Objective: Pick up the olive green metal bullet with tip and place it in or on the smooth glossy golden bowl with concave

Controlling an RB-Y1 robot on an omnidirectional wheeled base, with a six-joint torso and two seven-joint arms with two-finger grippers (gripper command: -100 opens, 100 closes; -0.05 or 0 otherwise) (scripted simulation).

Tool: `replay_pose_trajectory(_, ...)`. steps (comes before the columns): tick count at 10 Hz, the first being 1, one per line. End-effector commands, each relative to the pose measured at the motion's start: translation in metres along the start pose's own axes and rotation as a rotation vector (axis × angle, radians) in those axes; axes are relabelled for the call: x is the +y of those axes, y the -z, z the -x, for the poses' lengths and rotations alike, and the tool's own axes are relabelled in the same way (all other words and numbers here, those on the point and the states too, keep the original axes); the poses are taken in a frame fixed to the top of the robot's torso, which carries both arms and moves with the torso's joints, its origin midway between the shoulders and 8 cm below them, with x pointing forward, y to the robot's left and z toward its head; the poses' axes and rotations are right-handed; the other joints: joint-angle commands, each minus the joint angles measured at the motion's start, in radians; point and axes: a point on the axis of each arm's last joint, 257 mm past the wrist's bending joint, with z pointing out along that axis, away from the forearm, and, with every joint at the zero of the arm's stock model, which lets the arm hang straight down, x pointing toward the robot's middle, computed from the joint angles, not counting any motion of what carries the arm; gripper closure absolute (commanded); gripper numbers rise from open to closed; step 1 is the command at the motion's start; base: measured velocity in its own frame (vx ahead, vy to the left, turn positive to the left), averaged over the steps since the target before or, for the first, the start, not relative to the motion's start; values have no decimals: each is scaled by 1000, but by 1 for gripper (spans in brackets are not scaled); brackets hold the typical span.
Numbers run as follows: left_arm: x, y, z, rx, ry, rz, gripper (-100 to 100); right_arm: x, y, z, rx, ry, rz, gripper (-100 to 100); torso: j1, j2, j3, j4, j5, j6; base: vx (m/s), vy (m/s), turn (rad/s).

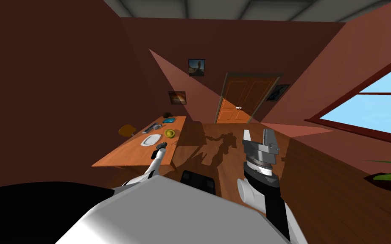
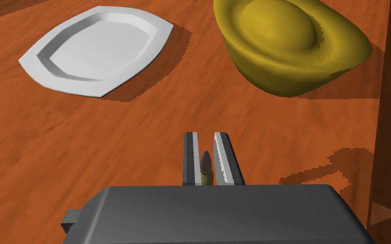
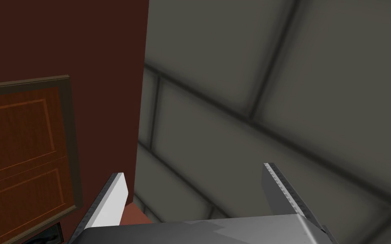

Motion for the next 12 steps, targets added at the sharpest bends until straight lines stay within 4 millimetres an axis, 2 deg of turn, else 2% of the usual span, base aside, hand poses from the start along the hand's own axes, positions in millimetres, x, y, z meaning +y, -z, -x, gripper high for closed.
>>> replay_pose_trajectory(1,-20,-1,-7,28,23,-45,100,0,0,0,0,0,0,0,0,0,0,0,0,0,11,24,-207)
replay_pose_trajectory(4,-55,-1,-19,84,57,-124,100,0,0,0,0,0,0,0,2,-1,0,0,0,0,16,44,-205)
replay_pose_trajectory(5,-55,-1,-19,84,58,-124,100,0,0,0,0,0,0,0,2,-1,0,0,0,0,18,37,-87)
replay_pose_trajectory(9,-100,3,-30,161,99,-210,100,0,0,0,0,0,0,0,3,-1,0,0,0,0,20,55,-211)
replay_pose_trajectory(10,-100,3,-30,161,99,-210,100,0,0,0,0,0,0,0,3,-2,-1,0,1,0,28,58,-94)
replay_pose_trajectory(12,-119,7,-34,195,114,-244,100,0,0,0,0,0,0,0,2,-2,-1,0,1,0,24,49,-200)
